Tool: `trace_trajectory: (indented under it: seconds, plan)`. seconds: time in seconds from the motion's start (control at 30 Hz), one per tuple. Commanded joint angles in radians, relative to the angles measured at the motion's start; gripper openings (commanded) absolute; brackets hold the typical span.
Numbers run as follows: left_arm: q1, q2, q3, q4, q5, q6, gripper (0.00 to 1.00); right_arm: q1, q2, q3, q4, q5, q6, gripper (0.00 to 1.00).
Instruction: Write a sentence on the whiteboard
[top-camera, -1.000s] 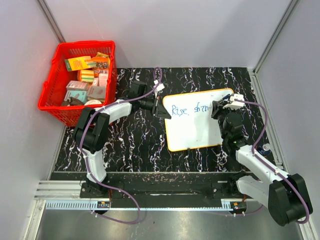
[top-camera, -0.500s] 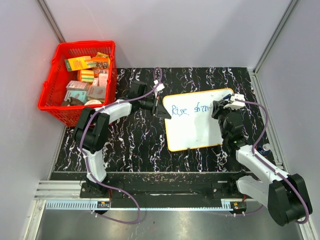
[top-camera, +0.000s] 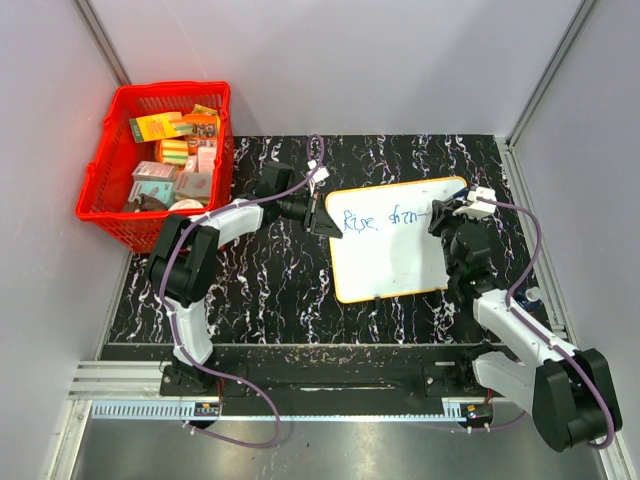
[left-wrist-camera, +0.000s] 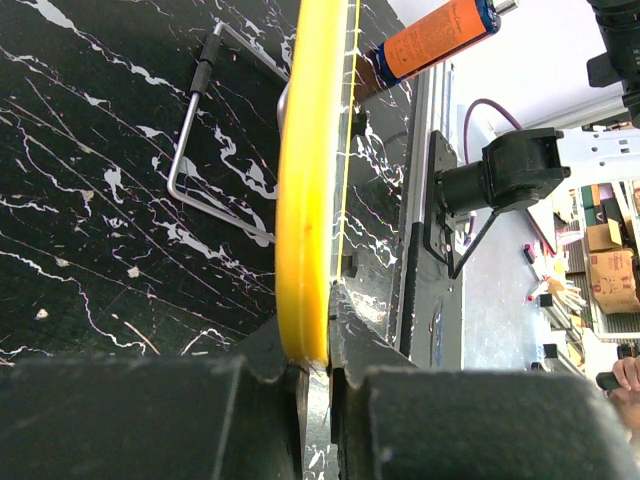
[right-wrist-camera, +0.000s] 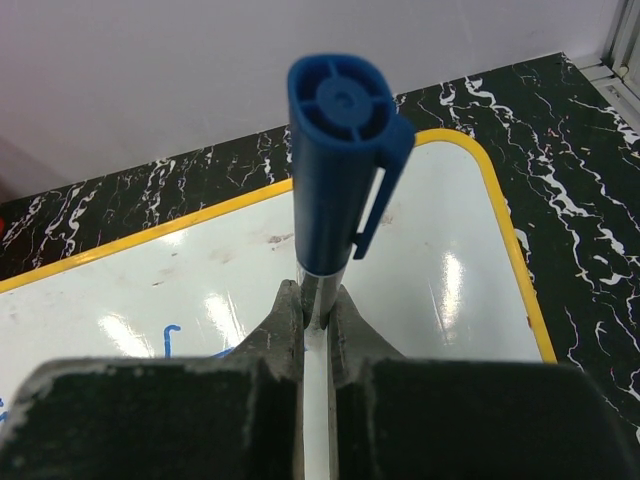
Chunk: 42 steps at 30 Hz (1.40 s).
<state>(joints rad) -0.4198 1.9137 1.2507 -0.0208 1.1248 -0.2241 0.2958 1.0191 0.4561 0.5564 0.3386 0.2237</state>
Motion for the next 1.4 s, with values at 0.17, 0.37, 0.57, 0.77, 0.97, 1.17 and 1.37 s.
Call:
trace_trajectory:
  seconds: [0.17,0.37,0.57,0.77,0.97,1.17,1.37]
  plan:
    - [-0.045,0.045,-0.030,-0.054,-0.118,0.212,0.00,-0.012,0.041,0.056,0.040,-0.027,0.009,0.00]
    - [-0.045,0.045,-0.031,-0.054,-0.119,0.212,0.00,-0.012,0.055,0.078,0.045,-0.067,0.008,0.00]
    - [-0.045,0.047,-0.030,-0.054,-0.120,0.210,0.00,-0.012,0.062,0.061,0.039,-0.098,0.031,0.00]
    - [-0.045,0.048,-0.028,-0.054,-0.118,0.209,0.00,-0.012,0.050,0.029,0.025,-0.121,0.057,0.00]
    - [-0.045,0.051,-0.027,-0.054,-0.120,0.209,0.00,-0.012,0.029,0.000,0.002,-0.128,0.078,0.00]
    - [-0.045,0.048,-0.027,-0.054,-0.119,0.209,0.00,-0.012,0.003,-0.033,-0.010,-0.119,0.091,0.00]
    - [-0.045,0.048,-0.027,-0.054,-0.120,0.209,0.00,-0.012,-0.031,-0.048,-0.044,-0.098,0.089,0.00]
